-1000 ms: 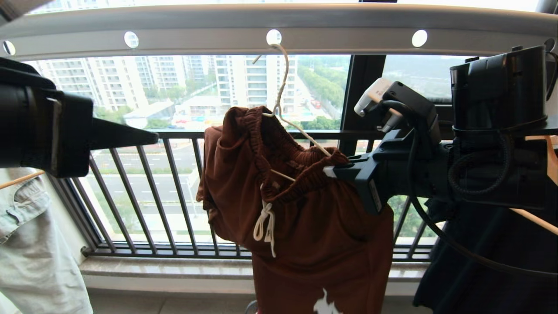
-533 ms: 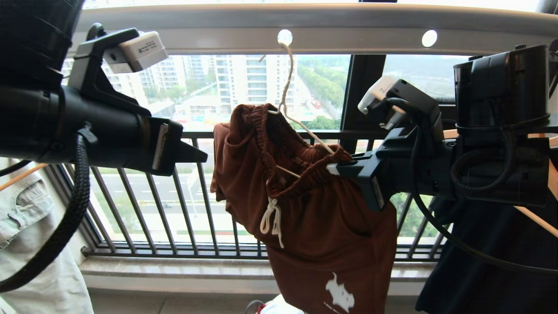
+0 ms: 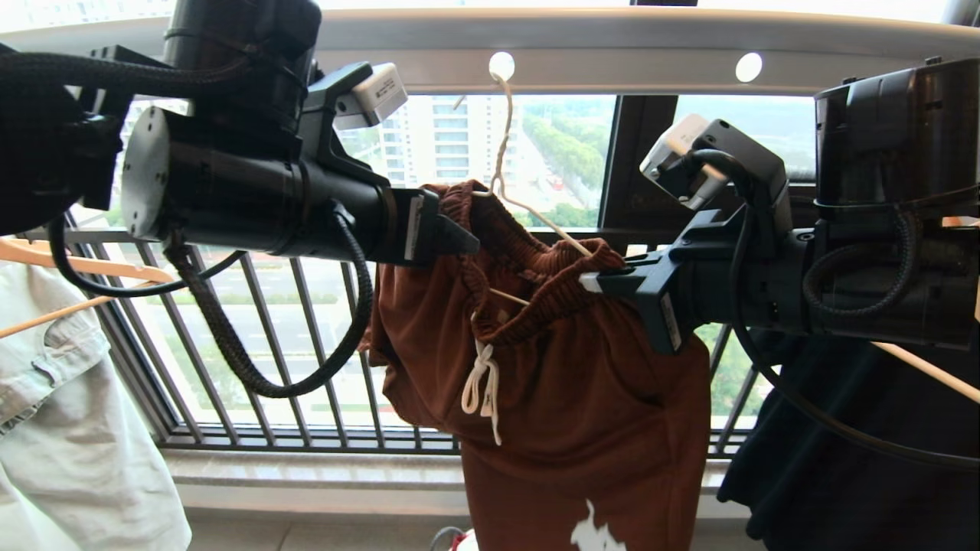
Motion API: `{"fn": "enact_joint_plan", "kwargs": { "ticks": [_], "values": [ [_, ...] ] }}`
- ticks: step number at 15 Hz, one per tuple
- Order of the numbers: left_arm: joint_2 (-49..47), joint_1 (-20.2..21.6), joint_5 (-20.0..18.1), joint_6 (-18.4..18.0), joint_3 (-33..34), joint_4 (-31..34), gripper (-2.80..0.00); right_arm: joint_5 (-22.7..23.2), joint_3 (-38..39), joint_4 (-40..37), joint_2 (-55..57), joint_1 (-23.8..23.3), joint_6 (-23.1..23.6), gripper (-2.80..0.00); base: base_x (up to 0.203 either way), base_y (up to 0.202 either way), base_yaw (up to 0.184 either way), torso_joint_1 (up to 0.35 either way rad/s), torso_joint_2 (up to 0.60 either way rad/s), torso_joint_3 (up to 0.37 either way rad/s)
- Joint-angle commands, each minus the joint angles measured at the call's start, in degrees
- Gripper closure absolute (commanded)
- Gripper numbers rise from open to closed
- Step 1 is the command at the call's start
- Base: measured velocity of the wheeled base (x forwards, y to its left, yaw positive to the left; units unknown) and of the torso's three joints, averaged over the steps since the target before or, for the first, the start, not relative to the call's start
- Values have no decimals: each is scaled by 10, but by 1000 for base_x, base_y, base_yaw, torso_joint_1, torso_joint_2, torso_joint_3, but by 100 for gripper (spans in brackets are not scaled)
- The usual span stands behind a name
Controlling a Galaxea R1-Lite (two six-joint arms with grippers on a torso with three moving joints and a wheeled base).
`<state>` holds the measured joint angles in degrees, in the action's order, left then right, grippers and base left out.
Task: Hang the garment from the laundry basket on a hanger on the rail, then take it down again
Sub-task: Take the clothes off the clothes rack
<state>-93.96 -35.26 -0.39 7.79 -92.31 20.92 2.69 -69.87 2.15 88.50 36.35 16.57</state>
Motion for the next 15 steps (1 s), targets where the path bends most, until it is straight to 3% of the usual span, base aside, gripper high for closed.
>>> {"fn": "enact_joint_plan", "kwargs": {
  "ticks": [1,5,6,12,15],
  "values": [
    [-44,0,13,0,-47,1,-280,0,-4,1,-1,0,1,0,0,0,0,0,0,0],
    [-93,0,90,-2,-83,0,-280,0,-4,1,-2,0,1,0,0,0,0,0,0,0],
    [-99,0,103,-1,-86,0,0,0,-5,1,-2,0,1,0,0,0,0,0,0,0],
    [-102,2,105,4,-113,-1,0,0,-4,1,-2,-2,1,0,0,0,0,0,0,0],
    [-94,11,107,27,-119,-12,0,0,-4,1,-2,-7,1,0,0,0,0,0,0,0]
  ]
}}
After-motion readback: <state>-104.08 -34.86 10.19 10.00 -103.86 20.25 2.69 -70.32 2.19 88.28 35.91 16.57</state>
